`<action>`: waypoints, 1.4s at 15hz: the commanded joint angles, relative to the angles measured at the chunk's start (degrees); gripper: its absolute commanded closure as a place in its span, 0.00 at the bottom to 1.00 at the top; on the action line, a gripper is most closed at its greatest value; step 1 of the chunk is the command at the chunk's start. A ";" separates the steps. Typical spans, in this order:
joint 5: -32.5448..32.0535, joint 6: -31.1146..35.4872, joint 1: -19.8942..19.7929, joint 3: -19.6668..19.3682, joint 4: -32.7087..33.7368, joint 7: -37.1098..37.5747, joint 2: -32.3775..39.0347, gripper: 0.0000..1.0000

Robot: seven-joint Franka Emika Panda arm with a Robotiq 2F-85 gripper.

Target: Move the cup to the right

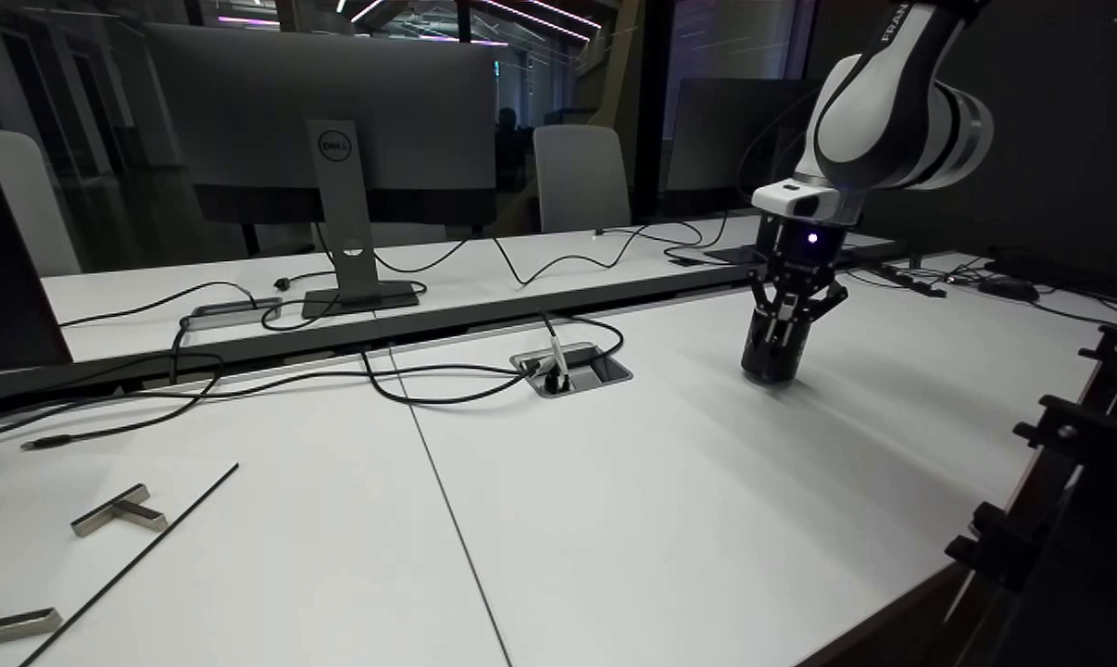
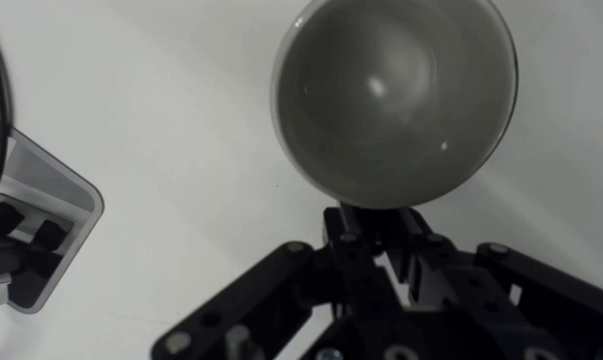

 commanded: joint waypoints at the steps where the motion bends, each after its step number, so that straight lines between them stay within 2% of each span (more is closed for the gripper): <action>1: 0.59 -2.49 2.48 -1.58 1.94 0.11 -0.16 0.96; 10: 1.47 -5.92 5.21 -2.81 4.43 -0.50 0.56 0.96; 11: 1.55 -5.94 5.16 -2.69 4.55 -0.59 0.71 0.64; 16: 1.74 -5.68 5.08 -2.49 4.95 -0.69 1.15 0.29; 19: 1.78 -5.49 5.13 -2.50 4.87 -0.62 1.11 0.24; 20: 1.76 -5.40 5.15 -2.51 4.72 -0.62 0.99 0.11; 21: 1.68 -5.14 5.31 -2.70 4.38 -0.48 0.70 0.04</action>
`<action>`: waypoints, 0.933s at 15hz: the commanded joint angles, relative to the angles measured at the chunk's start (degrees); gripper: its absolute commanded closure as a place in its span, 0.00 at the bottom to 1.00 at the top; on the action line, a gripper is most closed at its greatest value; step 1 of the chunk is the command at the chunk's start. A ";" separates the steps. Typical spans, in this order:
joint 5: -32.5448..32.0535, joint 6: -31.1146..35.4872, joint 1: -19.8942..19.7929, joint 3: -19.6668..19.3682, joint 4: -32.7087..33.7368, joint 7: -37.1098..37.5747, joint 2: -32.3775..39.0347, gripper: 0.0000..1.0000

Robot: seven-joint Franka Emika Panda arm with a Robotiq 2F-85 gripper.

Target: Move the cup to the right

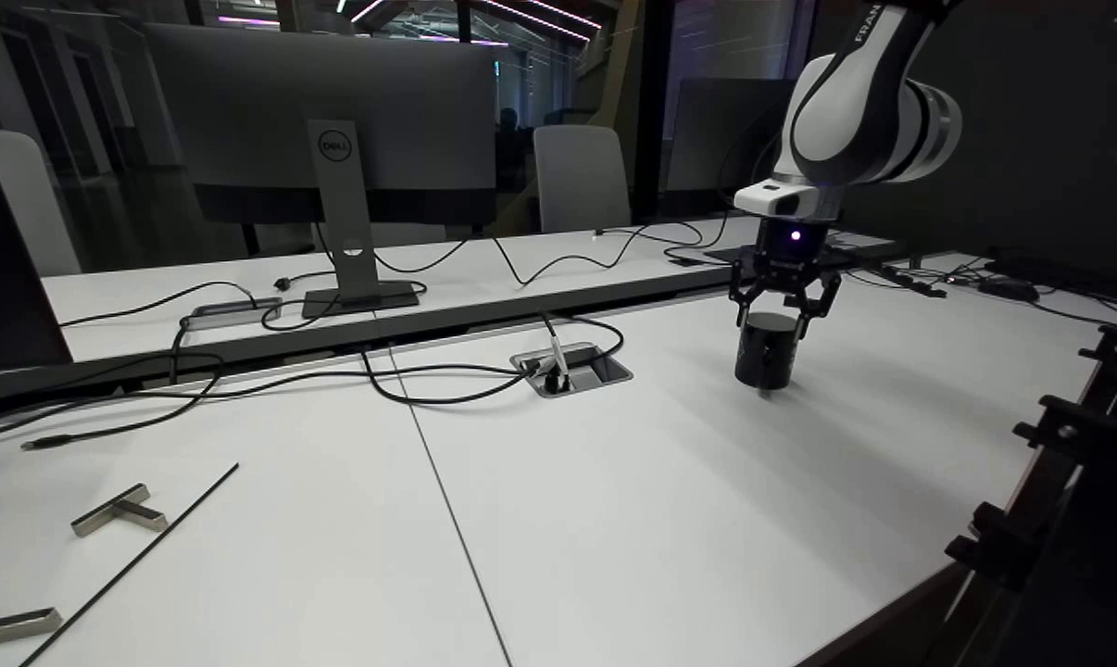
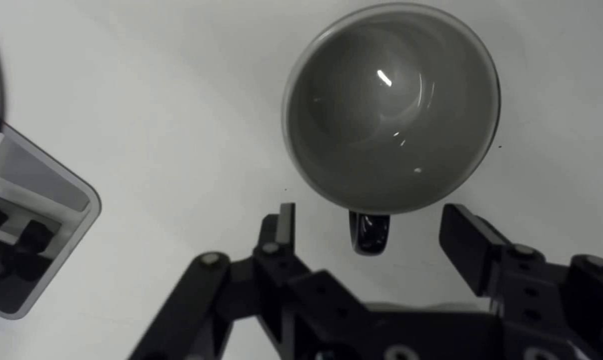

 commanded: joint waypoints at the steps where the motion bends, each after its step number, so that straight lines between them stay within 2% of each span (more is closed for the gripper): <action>1: 1.27 0.08 1.01 -0.57 0.38 -0.48 -0.01 0.00; 7: -1.57 2.53 3.25 -2.17 -2.76 -1.95 -2.75 0.00; 9: -4.43 3.34 6.49 -4.93 -4.66 -3.16 -4.83 0.00; 10: -1.35 1.91 3.80 -2.27 -1.37 -2.63 -1.47 0.00; 14: -1.27 1.94 4.37 -2.57 -1.65 -2.56 -1.70 0.00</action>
